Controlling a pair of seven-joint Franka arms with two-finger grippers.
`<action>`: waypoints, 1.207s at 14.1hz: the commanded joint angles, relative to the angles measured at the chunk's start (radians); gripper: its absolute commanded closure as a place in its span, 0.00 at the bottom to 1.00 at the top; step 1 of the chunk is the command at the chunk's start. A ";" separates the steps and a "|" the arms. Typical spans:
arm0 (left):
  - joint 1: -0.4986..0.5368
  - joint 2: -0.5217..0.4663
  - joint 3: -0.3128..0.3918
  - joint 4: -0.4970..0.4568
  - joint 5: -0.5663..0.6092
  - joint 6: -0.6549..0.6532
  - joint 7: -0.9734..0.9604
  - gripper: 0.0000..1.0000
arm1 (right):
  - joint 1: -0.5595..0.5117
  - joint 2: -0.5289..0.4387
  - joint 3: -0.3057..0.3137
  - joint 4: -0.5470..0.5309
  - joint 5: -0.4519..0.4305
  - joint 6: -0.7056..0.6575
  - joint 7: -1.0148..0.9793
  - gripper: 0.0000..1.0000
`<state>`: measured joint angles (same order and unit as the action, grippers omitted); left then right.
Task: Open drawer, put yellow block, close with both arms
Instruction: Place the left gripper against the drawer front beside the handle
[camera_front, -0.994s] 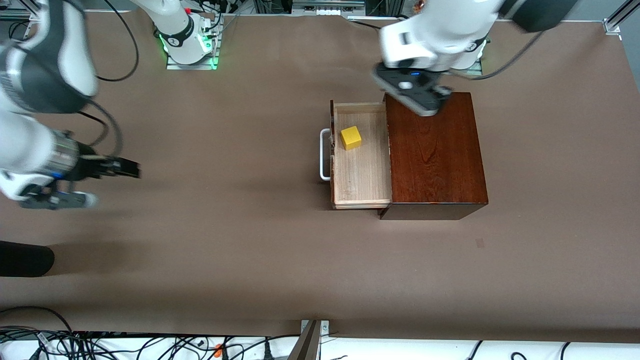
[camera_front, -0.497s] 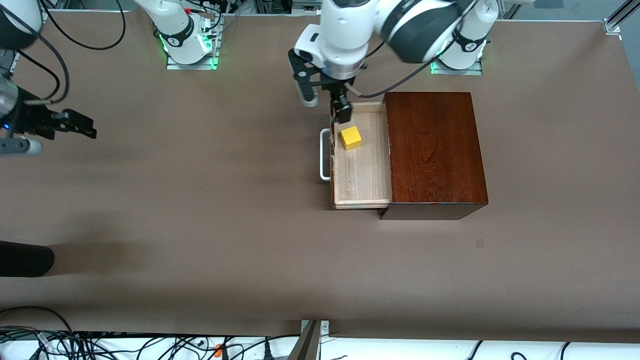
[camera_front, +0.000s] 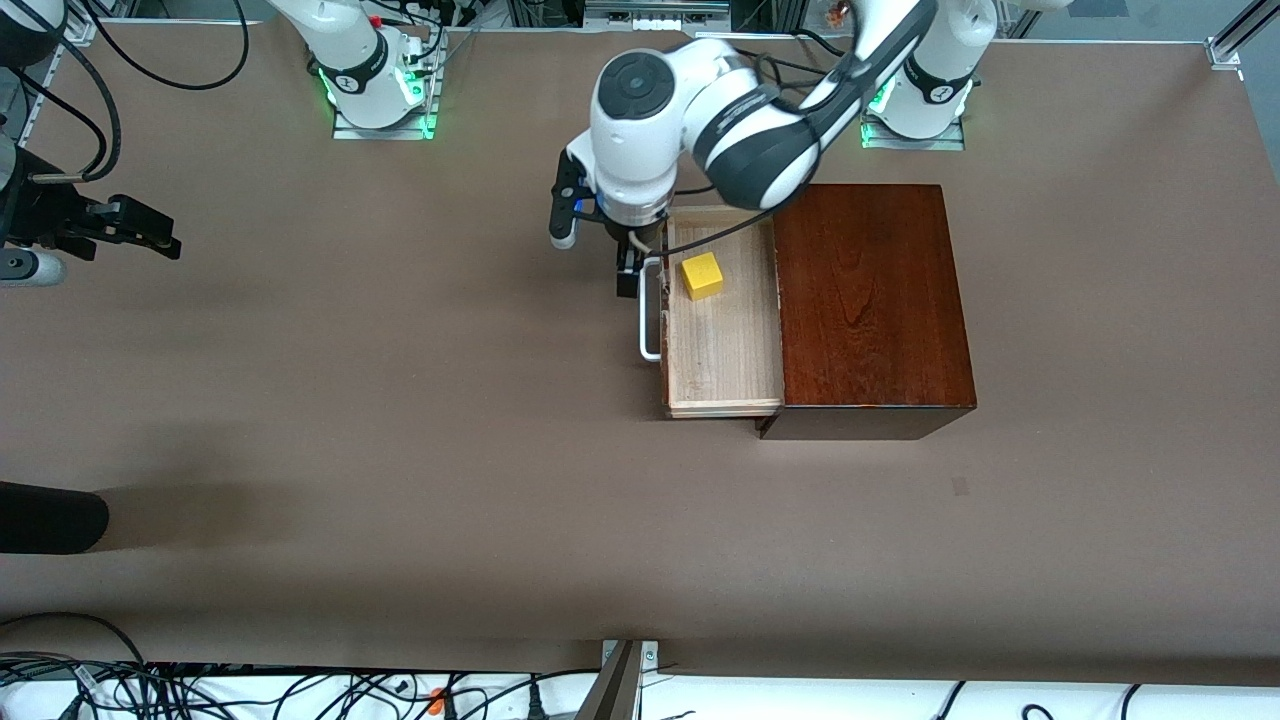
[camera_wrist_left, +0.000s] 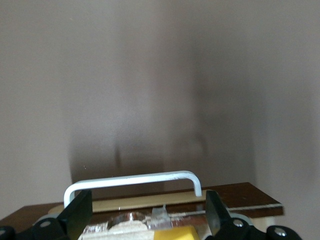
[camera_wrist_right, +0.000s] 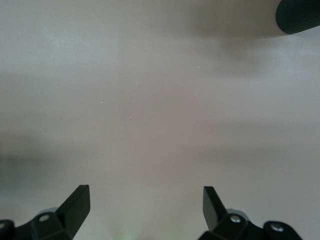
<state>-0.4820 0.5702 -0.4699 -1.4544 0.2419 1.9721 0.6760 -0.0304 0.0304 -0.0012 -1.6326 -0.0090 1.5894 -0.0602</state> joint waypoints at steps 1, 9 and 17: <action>-0.024 0.076 0.008 0.062 0.056 -0.012 0.019 0.00 | -0.017 -0.003 0.013 0.011 -0.002 0.017 0.008 0.00; -0.023 0.116 0.022 0.048 0.120 -0.019 0.001 0.00 | -0.020 0.026 0.010 0.060 0.010 -0.014 0.000 0.00; -0.007 0.100 0.054 0.046 0.120 -0.136 -0.030 0.00 | -0.020 0.025 0.010 0.059 0.017 -0.017 0.002 0.00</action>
<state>-0.4917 0.6768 -0.4409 -1.4237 0.3356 1.9033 0.6375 -0.0360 0.0428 -0.0009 -1.6042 -0.0059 1.5970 -0.0585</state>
